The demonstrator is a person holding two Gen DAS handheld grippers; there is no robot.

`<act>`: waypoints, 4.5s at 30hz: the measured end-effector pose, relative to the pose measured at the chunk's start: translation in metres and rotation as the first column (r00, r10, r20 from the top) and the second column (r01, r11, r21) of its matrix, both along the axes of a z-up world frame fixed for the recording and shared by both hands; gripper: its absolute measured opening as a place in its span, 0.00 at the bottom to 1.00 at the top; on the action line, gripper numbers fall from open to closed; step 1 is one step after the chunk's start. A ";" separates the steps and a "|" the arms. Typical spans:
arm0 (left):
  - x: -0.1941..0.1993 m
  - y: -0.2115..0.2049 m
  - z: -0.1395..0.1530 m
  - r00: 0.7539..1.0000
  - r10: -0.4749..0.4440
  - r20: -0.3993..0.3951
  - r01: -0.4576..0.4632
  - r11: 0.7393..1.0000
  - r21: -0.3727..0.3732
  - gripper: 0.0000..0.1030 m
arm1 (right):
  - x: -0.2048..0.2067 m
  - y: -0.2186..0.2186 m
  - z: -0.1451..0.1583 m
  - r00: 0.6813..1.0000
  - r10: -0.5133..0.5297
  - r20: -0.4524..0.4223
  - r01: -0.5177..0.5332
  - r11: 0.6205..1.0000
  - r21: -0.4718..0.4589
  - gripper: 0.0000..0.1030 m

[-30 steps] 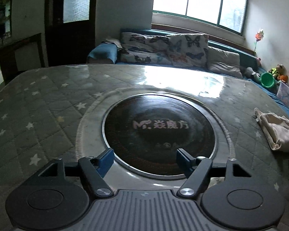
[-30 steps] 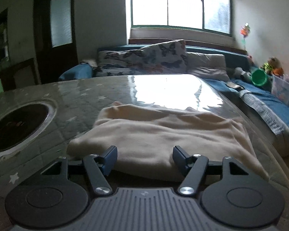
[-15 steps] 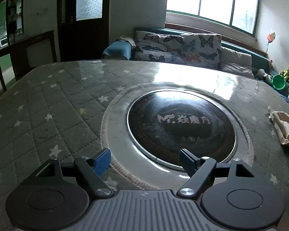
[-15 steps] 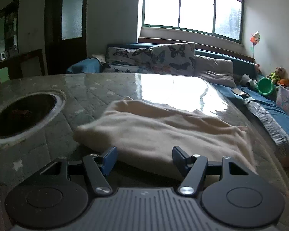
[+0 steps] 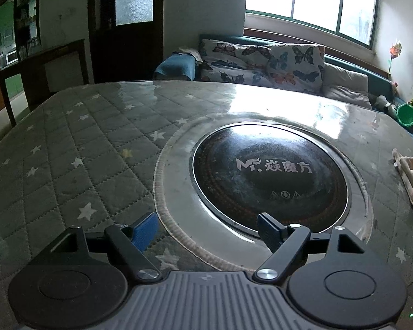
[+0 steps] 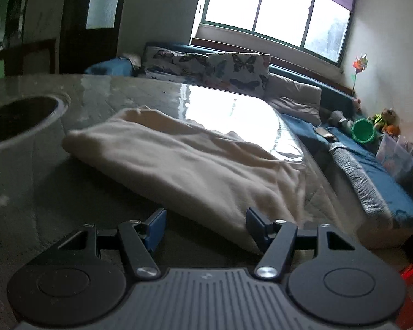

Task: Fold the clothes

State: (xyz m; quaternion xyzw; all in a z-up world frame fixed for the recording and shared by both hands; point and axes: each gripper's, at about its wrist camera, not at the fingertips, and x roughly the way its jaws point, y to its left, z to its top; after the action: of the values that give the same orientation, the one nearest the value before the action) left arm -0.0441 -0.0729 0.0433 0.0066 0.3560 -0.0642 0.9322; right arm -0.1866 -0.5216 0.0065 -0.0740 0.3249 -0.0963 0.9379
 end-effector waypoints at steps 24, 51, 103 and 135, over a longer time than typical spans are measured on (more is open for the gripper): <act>-0.001 -0.009 -0.009 0.999 -0.008 -0.039 0.008 1.000 0.001 0.85 | 0.028 0.034 0.026 0.996 0.089 0.016 -0.090 0.989 0.116 0.62; 0.017 -0.025 -0.016 0.997 0.072 -0.039 -0.069 0.995 0.071 1.00 | 0.139 0.180 0.005 0.903 0.430 0.012 -0.420 0.874 0.243 0.70; 0.046 -0.013 -0.027 0.991 0.128 0.031 -0.130 0.987 0.097 1.00 | 0.183 0.216 -0.018 0.892 0.453 0.002 -0.438 0.861 0.258 0.85; 0.048 -0.011 -0.028 0.991 0.126 0.037 -0.129 0.987 0.092 1.00 | 0.188 0.227 -0.023 0.880 0.473 -0.040 -0.454 0.863 0.221 1.00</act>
State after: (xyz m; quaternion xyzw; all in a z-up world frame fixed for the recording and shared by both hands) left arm 0.0036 -0.0841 0.0153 0.0286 0.3438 0.0125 0.9385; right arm 0.0012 -0.2945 -0.0170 -0.0572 0.3490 0.1694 0.9199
